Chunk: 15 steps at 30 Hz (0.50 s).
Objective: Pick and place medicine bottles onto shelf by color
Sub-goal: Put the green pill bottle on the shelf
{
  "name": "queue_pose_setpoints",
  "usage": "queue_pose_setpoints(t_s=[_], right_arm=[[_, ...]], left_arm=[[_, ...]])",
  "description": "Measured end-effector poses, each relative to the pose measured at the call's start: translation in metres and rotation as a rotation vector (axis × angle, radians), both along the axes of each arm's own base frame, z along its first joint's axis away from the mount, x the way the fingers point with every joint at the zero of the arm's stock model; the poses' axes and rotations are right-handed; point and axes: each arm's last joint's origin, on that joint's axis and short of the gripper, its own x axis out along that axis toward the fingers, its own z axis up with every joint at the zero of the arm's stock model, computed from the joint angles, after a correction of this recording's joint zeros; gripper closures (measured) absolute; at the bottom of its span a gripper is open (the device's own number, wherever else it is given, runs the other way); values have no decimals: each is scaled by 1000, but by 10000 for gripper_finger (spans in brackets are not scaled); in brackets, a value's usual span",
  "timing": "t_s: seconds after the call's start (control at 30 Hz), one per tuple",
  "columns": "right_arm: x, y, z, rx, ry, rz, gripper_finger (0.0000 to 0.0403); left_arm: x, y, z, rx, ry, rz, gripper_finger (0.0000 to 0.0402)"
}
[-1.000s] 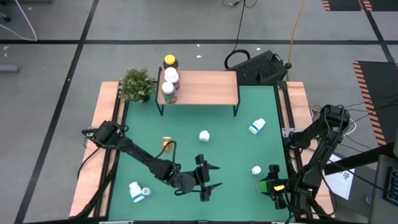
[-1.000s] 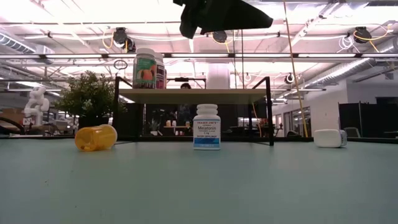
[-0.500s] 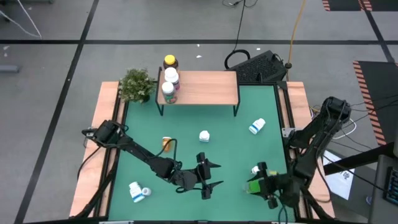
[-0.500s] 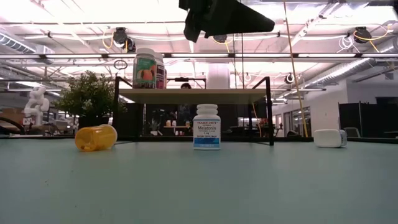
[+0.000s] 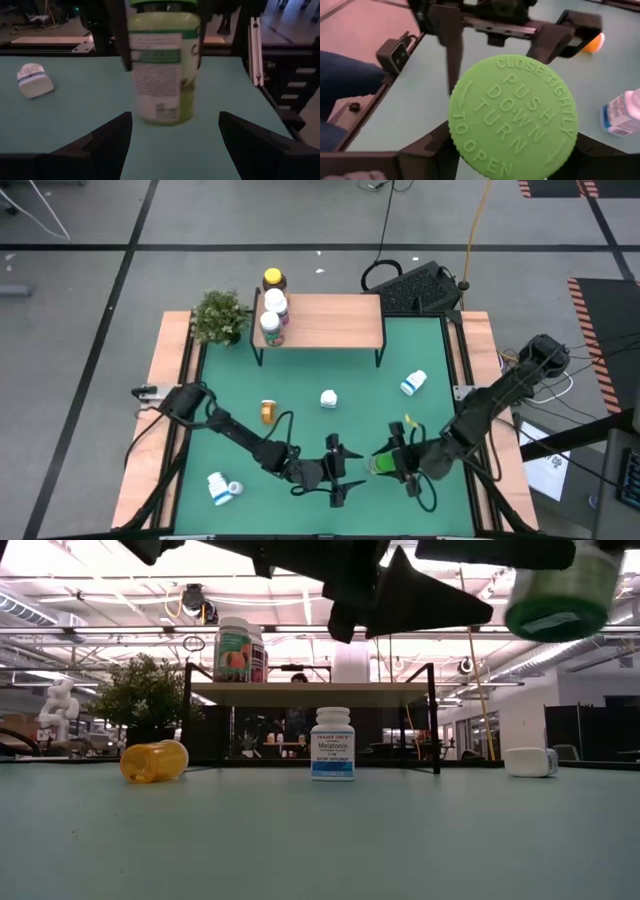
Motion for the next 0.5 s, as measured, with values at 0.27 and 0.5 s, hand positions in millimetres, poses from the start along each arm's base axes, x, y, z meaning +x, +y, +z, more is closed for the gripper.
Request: queue_pose_setpoints(t_s=[0.27, 0.5], right_arm=[[9, -3, 5, -15, -79, 18, 195], [12, -3, 6, -5, -92, 10, 195]], left_arm=[[8, 16, 2, -112, -29, 42, 100], [10, 17, 4, -103, -35, 2, 125]])
